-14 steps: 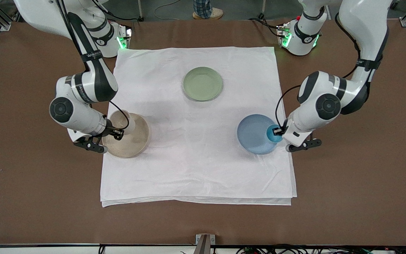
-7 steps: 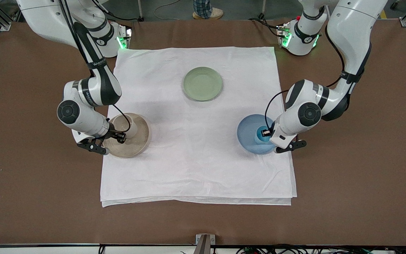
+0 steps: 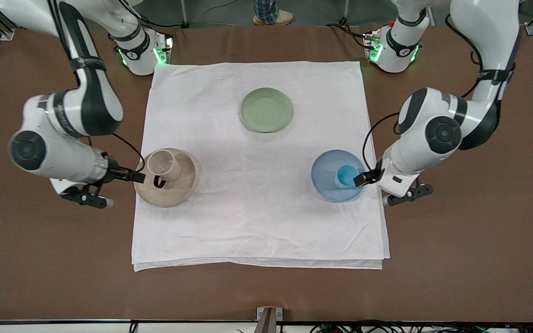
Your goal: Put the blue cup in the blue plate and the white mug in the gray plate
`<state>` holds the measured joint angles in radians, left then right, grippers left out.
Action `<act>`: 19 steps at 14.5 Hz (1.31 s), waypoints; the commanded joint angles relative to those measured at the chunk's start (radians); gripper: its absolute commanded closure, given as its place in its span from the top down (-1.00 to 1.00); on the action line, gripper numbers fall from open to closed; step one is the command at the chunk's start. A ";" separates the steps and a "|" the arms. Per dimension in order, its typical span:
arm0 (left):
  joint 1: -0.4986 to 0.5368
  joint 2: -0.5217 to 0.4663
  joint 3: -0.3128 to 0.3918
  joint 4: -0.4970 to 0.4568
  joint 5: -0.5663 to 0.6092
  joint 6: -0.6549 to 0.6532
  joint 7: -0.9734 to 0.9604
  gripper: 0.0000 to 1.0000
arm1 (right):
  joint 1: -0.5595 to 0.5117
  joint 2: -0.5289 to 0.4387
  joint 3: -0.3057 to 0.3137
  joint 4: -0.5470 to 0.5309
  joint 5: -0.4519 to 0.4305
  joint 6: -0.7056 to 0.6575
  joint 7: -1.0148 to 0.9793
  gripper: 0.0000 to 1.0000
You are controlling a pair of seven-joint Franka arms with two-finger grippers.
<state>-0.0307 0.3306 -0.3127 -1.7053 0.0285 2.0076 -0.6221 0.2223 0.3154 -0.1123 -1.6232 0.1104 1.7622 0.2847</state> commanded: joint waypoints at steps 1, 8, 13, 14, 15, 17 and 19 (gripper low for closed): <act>0.009 0.008 0.017 0.204 0.019 -0.198 0.070 1.00 | -0.119 0.008 0.011 0.138 -0.012 -0.145 -0.218 1.00; 0.105 -0.117 0.047 0.317 0.186 -0.383 0.382 1.00 | -0.238 0.010 0.011 0.319 -0.032 -0.320 -0.283 1.00; 0.167 -0.237 0.079 0.308 0.116 -0.479 0.568 1.00 | -0.241 -0.013 0.014 0.324 -0.028 -0.378 -0.291 1.00; 0.154 -0.255 0.121 0.302 0.085 -0.484 0.582 1.00 | -0.238 -0.045 0.014 0.295 -0.029 -0.372 -0.291 1.00; 0.135 -0.278 0.159 0.279 0.041 -0.492 0.600 1.00 | -0.238 -0.082 0.014 0.255 -0.031 -0.354 -0.291 1.00; 0.051 -0.333 0.274 0.215 -0.007 -0.494 0.617 1.00 | -0.225 -0.183 0.022 0.153 -0.069 -0.328 -0.289 1.00; 0.014 -0.375 0.308 0.170 -0.009 -0.492 0.608 1.00 | -0.212 -0.290 0.022 0.054 -0.092 -0.308 -0.288 1.00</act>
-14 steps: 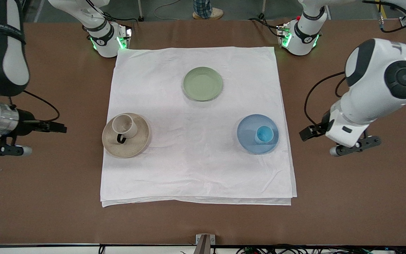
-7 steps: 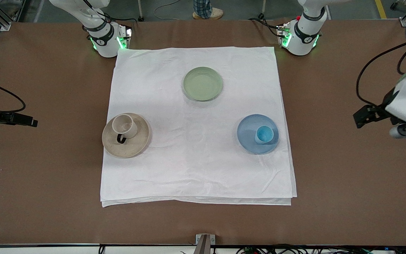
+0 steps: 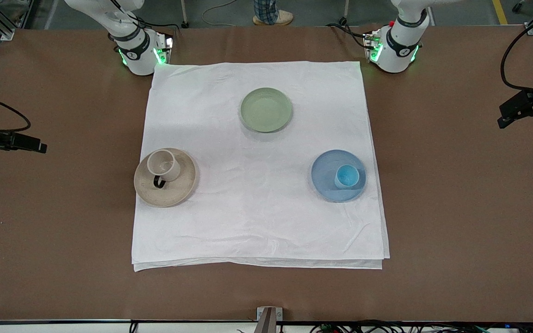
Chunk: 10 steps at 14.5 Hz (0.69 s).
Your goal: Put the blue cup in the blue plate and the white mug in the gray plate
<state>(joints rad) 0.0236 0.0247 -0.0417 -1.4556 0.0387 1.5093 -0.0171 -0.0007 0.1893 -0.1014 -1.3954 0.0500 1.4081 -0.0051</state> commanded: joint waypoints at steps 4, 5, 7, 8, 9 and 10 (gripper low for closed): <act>-0.040 -0.068 0.028 -0.069 -0.019 -0.011 0.002 1.00 | 0.010 -0.303 0.012 -0.290 -0.033 0.060 0.000 1.00; -0.042 -0.065 0.028 -0.068 -0.019 -0.011 -0.001 1.00 | 0.010 -0.315 0.012 -0.292 -0.033 0.052 -0.001 1.00; -0.042 -0.065 0.028 -0.062 -0.019 -0.011 -0.003 1.00 | 0.010 -0.332 0.012 -0.304 -0.033 0.054 -0.001 1.00; -0.040 -0.066 0.028 -0.057 -0.017 -0.011 -0.001 1.00 | 0.010 -0.344 0.012 -0.304 -0.033 0.054 -0.001 1.00; -0.037 -0.066 0.028 -0.049 -0.017 -0.018 -0.001 1.00 | 0.010 -0.350 0.012 -0.304 -0.033 0.052 -0.001 1.00; -0.037 -0.066 0.029 -0.046 -0.016 -0.027 -0.001 1.00 | 0.010 -0.363 0.014 -0.306 -0.032 0.052 -0.001 1.00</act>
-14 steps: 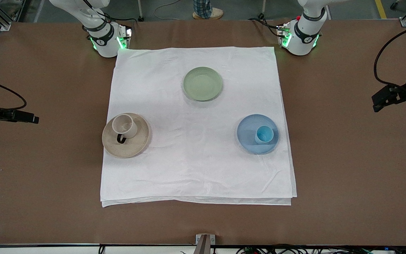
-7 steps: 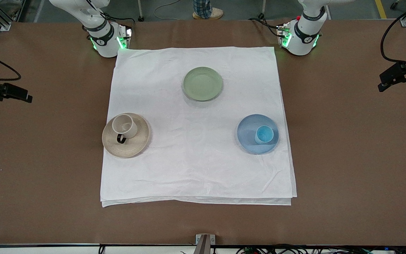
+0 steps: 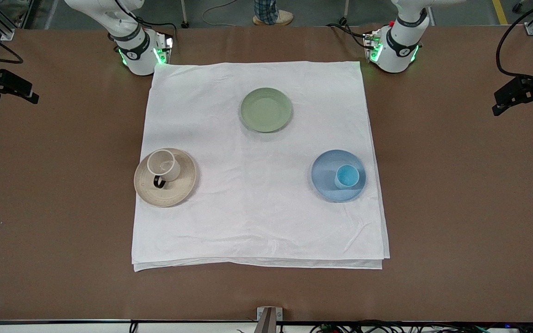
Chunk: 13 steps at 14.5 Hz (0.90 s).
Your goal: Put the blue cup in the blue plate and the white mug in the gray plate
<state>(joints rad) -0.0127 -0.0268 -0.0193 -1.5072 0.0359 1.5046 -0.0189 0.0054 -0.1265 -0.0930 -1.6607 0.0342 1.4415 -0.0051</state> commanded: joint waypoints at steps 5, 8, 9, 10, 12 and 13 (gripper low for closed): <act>-0.001 0.014 0.009 0.019 0.001 -0.027 0.002 1.00 | 0.004 -0.041 0.006 -0.034 -0.016 0.020 -0.003 1.00; -0.006 0.014 0.007 0.019 -0.001 -0.030 0.002 1.00 | 0.007 -0.036 0.007 -0.021 -0.040 0.022 -0.044 1.00; -0.006 0.014 0.007 0.019 -0.001 -0.032 0.002 1.00 | 0.005 -0.036 0.015 -0.016 -0.045 0.022 -0.061 1.00; -0.009 0.014 0.007 0.019 0.001 -0.032 0.002 1.00 | 0.004 -0.033 0.015 -0.014 -0.045 0.022 -0.065 1.00; -0.010 0.014 0.005 0.019 0.001 -0.033 0.002 1.00 | 0.004 -0.010 0.016 0.005 -0.050 0.020 -0.073 1.00; -0.010 0.014 0.005 0.019 0.001 -0.035 0.003 1.00 | 0.002 0.013 0.016 0.030 -0.051 0.020 -0.082 1.00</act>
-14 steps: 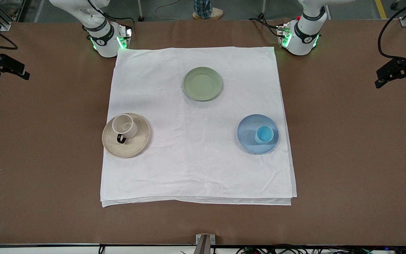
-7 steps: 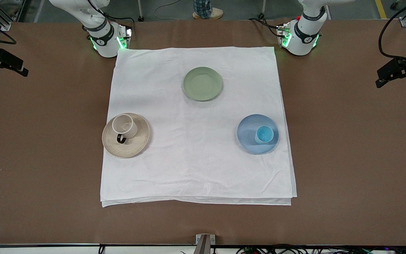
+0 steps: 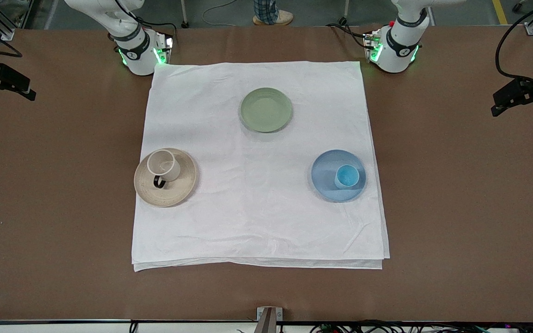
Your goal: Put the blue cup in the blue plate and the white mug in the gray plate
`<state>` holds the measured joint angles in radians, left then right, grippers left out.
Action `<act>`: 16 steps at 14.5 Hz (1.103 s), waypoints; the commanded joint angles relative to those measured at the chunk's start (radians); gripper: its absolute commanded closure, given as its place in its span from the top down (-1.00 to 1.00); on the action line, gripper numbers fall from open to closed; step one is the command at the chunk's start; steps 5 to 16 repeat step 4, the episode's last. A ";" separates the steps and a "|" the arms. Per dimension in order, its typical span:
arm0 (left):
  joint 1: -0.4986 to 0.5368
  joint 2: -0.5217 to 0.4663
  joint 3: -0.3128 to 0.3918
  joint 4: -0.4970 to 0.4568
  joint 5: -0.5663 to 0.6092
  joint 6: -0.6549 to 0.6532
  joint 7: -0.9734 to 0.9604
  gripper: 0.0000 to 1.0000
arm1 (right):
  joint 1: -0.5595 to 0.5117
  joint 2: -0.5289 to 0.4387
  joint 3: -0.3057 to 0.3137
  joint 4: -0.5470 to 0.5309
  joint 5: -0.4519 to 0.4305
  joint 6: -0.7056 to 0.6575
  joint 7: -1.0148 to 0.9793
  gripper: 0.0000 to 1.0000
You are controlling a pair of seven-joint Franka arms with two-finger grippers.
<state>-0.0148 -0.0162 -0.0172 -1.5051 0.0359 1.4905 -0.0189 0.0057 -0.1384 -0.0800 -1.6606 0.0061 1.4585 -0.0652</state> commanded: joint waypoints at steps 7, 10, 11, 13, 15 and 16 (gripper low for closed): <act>-0.008 0.004 0.003 0.017 0.001 -0.024 0.007 1.00 | 0.000 0.042 0.005 0.050 -0.021 0.002 -0.089 1.00; -0.008 0.004 0.003 0.017 0.001 -0.024 0.007 1.00 | 0.000 0.042 0.005 0.050 -0.021 0.002 -0.089 1.00; -0.008 0.004 0.003 0.017 0.001 -0.024 0.007 1.00 | 0.000 0.042 0.005 0.050 -0.021 0.002 -0.089 1.00; -0.008 0.004 0.003 0.017 0.001 -0.024 0.007 1.00 | 0.000 0.042 0.005 0.050 -0.021 0.002 -0.089 1.00; -0.008 0.004 0.003 0.017 0.001 -0.024 0.007 1.00 | 0.000 0.042 0.005 0.050 -0.021 0.002 -0.089 1.00; -0.008 0.004 0.003 0.017 0.001 -0.024 0.007 1.00 | 0.000 0.042 0.005 0.050 -0.021 0.002 -0.089 1.00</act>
